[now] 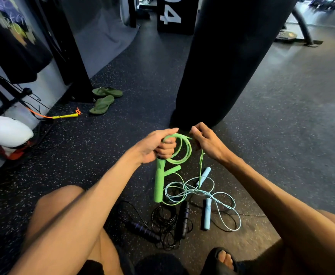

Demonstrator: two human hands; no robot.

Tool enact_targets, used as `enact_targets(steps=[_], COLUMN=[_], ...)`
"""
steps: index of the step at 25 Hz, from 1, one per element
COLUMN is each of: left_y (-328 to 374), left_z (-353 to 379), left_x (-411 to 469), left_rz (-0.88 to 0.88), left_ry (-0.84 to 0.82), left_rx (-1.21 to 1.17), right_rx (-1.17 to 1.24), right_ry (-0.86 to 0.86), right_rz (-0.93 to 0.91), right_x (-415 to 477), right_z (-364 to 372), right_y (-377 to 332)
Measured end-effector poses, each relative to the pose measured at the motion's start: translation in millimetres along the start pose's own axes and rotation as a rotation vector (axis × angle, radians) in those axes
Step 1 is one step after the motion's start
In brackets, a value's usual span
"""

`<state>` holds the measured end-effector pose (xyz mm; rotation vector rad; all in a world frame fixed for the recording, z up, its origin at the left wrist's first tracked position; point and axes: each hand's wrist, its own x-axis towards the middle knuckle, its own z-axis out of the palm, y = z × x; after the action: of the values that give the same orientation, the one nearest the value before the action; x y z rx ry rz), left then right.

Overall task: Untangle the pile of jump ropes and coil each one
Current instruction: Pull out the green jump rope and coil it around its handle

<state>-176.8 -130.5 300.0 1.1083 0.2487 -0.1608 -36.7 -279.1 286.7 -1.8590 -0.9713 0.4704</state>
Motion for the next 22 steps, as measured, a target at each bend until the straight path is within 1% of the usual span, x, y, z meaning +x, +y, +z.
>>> enact_targets(steps=[3,7,9,12,14,16,19,20,22], left_y=[13.6,25.1,25.5,22.6,20.8,17.2,5.6,1.3,-5.4], left_z=[-8.2,-20.6,-22.8,-25.3,-24.0,-20.6,-16.0,-14.4,-9.7], left_x=[-3.8,-7.9,-6.9,-3.9,-1.7,2.5,10.9,12.6,13.9], left_rz=[0.132,0.319,0.386,0.438,0.451,0.483,0.527,0.518,0.479], left_ry=[0.009,0.058,0.094,0.216,0.307,0.394,0.521,0.550,0.566], left_rx=[-0.276,-0.494,-0.537,-0.506,-0.415,-0.232,0.265,0.436,0.687], right_rx=[-0.024,-0.193,-0.239,-0.238,-0.232,-0.234,-0.253,-0.245,-0.229], right_ry=[-0.067,-0.228,-0.246,-0.256,-0.272,-0.301,-0.346,-0.353,-0.352], right_rz=[0.066,0.116,0.107,0.061,0.012,-0.030,-0.083,-0.093,-0.102], right_x=[-3.4,-10.2,-10.3,-11.2,-13.7,-17.7,-22.0,-22.2,-20.6], right_z=[-0.3,2.8,7.4,13.4,16.7,20.1,24.9,25.2,22.6], right_y=[9.7,15.4,20.6,21.9,15.4,5.0,-6.7,-9.5,-13.9])
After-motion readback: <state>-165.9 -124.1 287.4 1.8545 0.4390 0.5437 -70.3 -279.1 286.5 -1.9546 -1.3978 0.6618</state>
